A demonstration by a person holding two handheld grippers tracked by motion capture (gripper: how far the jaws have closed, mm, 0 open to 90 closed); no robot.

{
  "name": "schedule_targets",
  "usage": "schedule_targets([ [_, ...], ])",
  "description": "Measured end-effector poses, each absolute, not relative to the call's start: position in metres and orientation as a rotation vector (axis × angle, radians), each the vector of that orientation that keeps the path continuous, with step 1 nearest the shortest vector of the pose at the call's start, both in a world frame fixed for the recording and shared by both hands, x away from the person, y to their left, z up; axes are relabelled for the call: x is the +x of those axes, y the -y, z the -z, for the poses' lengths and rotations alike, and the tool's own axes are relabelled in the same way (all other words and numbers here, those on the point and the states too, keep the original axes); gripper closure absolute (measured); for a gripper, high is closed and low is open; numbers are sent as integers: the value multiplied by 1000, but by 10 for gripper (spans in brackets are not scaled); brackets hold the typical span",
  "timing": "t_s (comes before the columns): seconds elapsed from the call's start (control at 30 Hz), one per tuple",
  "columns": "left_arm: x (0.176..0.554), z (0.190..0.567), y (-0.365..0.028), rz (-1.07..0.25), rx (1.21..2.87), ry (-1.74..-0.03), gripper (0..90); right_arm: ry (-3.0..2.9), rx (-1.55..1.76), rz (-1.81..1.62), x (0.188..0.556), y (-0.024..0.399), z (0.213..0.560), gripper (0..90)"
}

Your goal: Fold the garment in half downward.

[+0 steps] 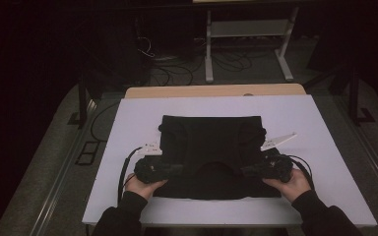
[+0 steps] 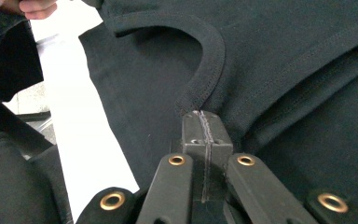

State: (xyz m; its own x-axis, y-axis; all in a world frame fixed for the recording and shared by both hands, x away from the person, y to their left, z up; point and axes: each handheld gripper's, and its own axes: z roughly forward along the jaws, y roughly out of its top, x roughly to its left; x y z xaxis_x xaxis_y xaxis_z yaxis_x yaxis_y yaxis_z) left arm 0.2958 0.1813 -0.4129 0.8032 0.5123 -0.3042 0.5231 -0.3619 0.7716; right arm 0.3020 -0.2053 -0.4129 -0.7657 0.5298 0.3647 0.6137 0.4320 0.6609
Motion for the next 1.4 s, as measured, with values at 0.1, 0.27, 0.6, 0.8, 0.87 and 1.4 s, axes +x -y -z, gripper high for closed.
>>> schedule_targets([
  [0.1,293,414,-183,22,2030,-769,862,2557,-1034,1249,297,206,414,889],
  [0.27,287,414,-181,33,2064,-750,863,2554,-1025,1232,292,207,415,889],
  [0.6,274,416,-178,76,2116,-715,863,2556,-970,1166,278,204,419,889],
  [0.8,269,420,-181,105,2149,-709,863,2551,-952,1139,271,206,421,889],
  [0.87,267,420,-182,112,2153,-711,863,2557,-951,1130,268,205,421,889],
  [1.4,258,424,-189,151,2206,-722,864,2563,-882,1062,253,198,426,889],
])
